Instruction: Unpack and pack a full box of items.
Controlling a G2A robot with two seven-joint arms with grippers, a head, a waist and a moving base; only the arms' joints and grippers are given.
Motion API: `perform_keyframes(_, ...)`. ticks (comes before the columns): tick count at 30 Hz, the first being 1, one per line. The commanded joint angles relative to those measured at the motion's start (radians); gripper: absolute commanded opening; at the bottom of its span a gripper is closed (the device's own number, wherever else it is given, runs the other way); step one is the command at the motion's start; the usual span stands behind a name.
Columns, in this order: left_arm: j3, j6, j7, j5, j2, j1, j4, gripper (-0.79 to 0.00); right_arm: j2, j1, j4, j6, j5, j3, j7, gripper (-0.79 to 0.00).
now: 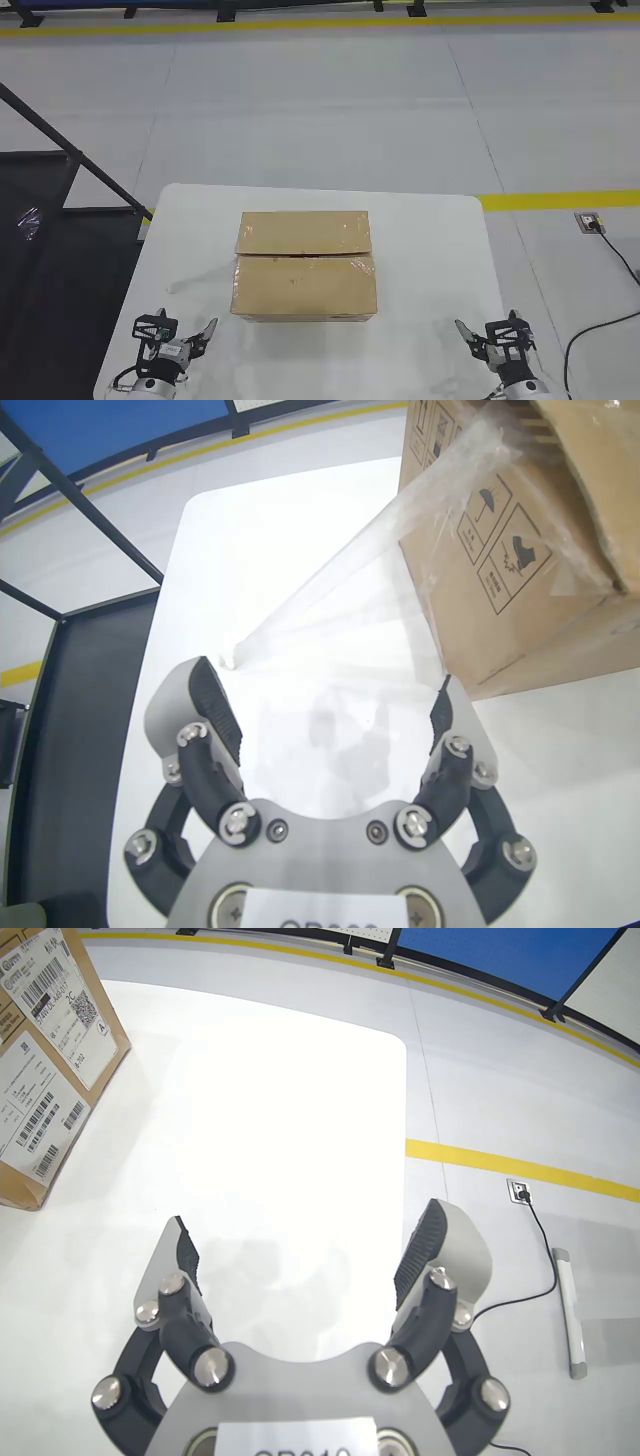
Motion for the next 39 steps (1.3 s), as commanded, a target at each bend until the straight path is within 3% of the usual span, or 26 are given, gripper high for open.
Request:
perform_keyframes(1,0.000,0.000,0.000,0.000,0.000,0.000,0.000,0.000,0.000,0.000,0.000,0.000,0.000,0.000,0.000,-0.001)
perform_keyframes(17,0.004,-0.020,0.011,-0.013,-0.001,-0.003,0.000,0.000,0.000,0.000,0.000,-0.003,-0.002,-0.001,0.000,0.000)
perform_keyframes(21,-0.010,-0.059,0.035,-0.084,-0.003,-0.007,0.003,0.000,0.005,0.006,-0.040,-0.128,-0.036,-0.022,0.011,0.000)
perform_keyframes(30,-0.076,-0.102,0.103,-0.202,-0.006,-0.014,-0.016,0.000,0.015,0.039,-0.194,-0.368,0.054,-0.022,0.092,0.000)
perform_keyframes(36,-0.158,-0.239,0.109,-0.360,-0.001,-0.039,0.012,0.000,0.012,0.136,-0.252,-0.407,0.166,-0.071,0.206,0.000)
perform_keyframes(39,-0.167,-0.249,0.106,-0.367,0.000,-0.039,0.016,0.000,0.011,0.154,-0.255,-0.405,0.183,-0.085,0.232,0.000)
